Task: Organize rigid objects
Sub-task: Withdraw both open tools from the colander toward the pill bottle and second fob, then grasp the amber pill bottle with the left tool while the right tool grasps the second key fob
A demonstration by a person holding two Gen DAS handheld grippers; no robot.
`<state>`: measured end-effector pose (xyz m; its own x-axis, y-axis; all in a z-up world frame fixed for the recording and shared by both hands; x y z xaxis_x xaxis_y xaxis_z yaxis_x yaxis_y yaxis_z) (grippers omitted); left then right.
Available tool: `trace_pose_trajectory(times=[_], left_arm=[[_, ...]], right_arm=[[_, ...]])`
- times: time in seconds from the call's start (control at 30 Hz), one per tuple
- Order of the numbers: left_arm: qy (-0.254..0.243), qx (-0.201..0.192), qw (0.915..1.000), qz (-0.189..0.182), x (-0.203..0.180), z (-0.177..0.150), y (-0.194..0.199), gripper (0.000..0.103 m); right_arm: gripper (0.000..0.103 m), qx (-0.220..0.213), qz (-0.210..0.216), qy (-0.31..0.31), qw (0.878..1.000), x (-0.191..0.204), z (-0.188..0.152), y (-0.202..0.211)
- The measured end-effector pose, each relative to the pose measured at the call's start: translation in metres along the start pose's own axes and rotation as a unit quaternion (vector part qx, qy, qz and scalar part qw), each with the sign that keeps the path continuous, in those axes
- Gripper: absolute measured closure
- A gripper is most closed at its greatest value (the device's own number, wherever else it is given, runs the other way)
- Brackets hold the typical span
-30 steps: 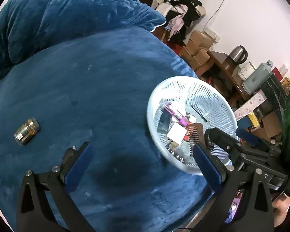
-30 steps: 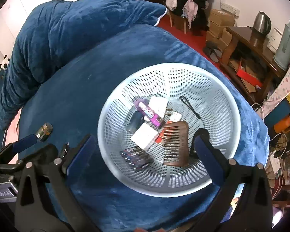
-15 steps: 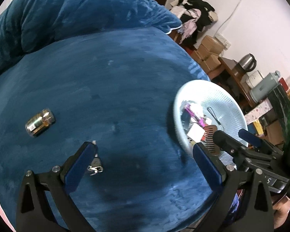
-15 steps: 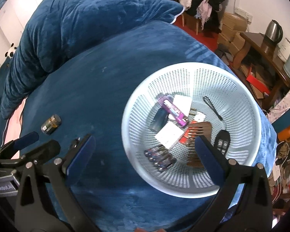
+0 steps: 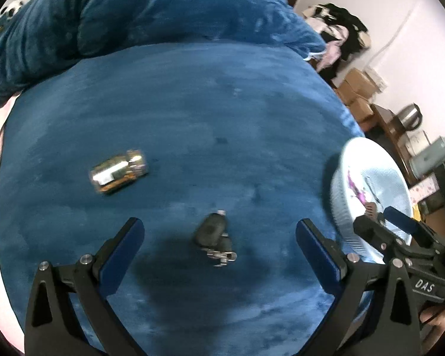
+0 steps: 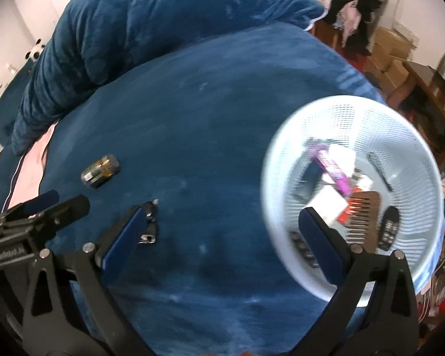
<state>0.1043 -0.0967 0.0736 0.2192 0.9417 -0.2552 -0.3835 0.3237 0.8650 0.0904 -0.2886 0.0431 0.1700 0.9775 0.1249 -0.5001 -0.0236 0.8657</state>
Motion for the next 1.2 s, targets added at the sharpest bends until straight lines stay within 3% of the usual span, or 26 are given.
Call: trace_pose_trajectory(times=[0.33, 0.63, 0.9, 0.93, 0.97, 1.0, 1.1, 1.2], left_arm=[[0.034, 0.006, 0.9988, 0.034, 0.072, 0.006, -0.011, 0.001], [0.063, 0.023, 0.9963, 0.053, 0.122, 0.006, -0.029, 0.001], [0.076, 0.036, 0.9945, 0.062, 0.149, 0.01, -0.05, 0.001], [0.074, 0.037, 0.9946, 0.062, 0.15, 0.011, -0.054, 0.001], [0.072, 0.039, 0.9947, 0.063, 0.15, 0.013, -0.057, 0.001], [0.069, 0.041, 0.9947, 0.065, 0.151, 0.015, -0.06, 0.001], [0.059, 0.047, 0.9944, 0.073, 0.149, 0.021, -0.074, 0.001], [0.051, 0.049, 0.9943, 0.081, 0.146, 0.029, -0.088, 0.001]], right_arm=[[0.0, 0.048, 0.037, 0.035, 0.998, 0.063, -0.002, -0.051], [0.003, 0.11, 0.036, 0.053, 0.992, 0.102, -0.013, -0.117], [0.042, 0.14, 0.003, 0.099, 0.985, 0.122, -0.026, -0.158], [0.066, 0.135, 0.005, 0.104, 0.985, 0.122, -0.025, -0.157], [0.082, 0.126, 0.009, 0.112, 0.986, 0.121, -0.023, -0.153], [0.089, 0.122, 0.018, 0.112, 0.986, 0.118, -0.021, -0.15], [0.094, 0.111, 0.059, 0.09, 0.988, 0.102, -0.014, -0.141], [0.094, 0.092, 0.066, 0.071, 0.991, 0.085, -0.007, -0.131]])
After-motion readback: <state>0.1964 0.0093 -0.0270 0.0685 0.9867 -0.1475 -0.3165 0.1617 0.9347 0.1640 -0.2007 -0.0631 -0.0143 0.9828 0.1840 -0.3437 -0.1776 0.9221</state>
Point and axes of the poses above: each gripper's, at about its wrist camera, not at the fingertips, and y roughly against the way its jaws point, x to its left, z to its top, the point moved 3 cm from there along -y, roughly the way its jaws point, and after that the axes turned 6 degrees about y, right-handed, at the moved point
